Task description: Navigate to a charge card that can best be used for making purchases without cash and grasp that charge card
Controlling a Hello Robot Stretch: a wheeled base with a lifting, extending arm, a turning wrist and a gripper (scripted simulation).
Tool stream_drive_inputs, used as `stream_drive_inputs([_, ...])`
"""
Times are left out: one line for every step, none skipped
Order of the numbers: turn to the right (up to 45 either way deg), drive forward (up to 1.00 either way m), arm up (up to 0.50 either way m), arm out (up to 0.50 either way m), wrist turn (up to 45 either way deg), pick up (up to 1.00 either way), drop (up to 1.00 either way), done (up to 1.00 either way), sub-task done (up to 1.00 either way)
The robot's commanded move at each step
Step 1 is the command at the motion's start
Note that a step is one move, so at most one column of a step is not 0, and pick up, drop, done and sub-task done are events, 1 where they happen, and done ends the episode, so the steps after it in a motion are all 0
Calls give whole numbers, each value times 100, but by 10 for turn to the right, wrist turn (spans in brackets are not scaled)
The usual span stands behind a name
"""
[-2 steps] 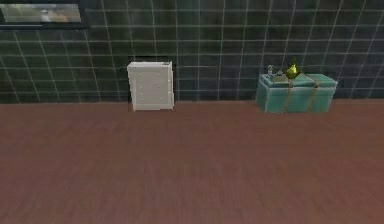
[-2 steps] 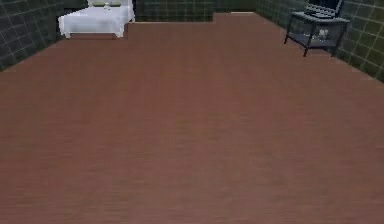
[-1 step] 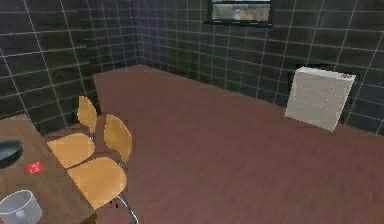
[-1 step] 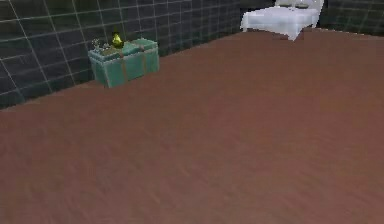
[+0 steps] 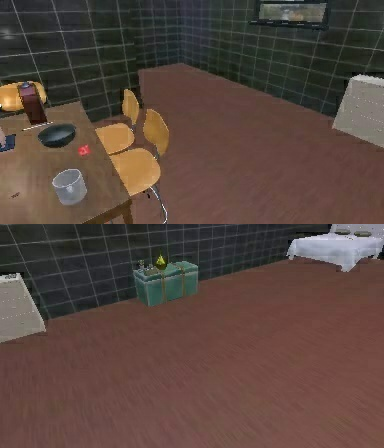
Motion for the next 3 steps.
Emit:
stream_drive_inputs([-30, 0, 0, 0, 0, 0, 0, 0, 0])
stream_drive_inputs([0, 70, 0, 0, 0, 0, 0, 0, 0])
stream_drive_inputs([-450, 0, 0, 0, 0, 0, 0, 0, 0])
